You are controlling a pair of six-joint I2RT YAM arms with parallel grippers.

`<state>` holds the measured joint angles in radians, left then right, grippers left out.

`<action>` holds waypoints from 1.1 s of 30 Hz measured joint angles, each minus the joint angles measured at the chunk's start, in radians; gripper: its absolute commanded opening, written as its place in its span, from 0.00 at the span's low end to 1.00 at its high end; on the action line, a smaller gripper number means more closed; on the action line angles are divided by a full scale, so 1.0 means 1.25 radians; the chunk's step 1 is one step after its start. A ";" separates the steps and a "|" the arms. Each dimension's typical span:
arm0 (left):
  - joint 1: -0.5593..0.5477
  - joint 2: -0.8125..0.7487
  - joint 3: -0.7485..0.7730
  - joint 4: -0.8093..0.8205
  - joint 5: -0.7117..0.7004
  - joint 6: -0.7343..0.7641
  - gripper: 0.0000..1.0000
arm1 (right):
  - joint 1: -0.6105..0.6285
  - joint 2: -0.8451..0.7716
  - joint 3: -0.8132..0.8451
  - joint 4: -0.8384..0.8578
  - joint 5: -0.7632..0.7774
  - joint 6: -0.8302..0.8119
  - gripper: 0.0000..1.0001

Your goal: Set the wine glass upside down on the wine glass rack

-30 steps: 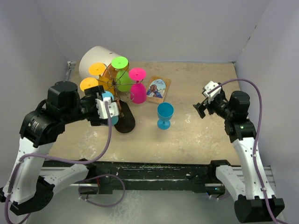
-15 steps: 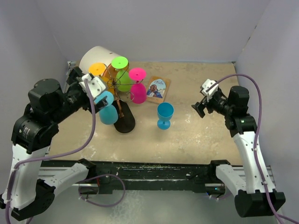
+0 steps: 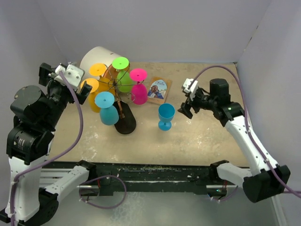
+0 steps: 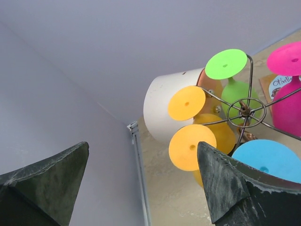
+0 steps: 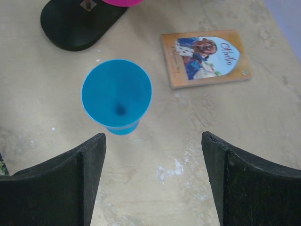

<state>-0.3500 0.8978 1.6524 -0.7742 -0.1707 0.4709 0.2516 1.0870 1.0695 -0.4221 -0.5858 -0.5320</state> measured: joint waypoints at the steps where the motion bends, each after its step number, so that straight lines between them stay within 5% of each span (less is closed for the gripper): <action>1: 0.007 -0.009 -0.013 0.002 -0.002 0.001 0.99 | 0.016 0.018 0.007 -0.001 0.003 0.008 0.82; 18: 0.044 -0.043 -0.047 0.027 0.002 0.001 0.99 | 0.176 0.253 0.154 -0.039 0.164 0.095 0.66; 33: 0.044 -0.049 -0.074 0.043 0.009 0.001 0.99 | 0.207 0.346 0.189 -0.096 0.265 0.115 0.28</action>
<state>-0.2947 0.8371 1.5597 -0.7208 -0.1596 0.4717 0.5106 1.5196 1.3052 -0.5426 -0.2546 -0.3878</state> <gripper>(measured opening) 0.990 0.343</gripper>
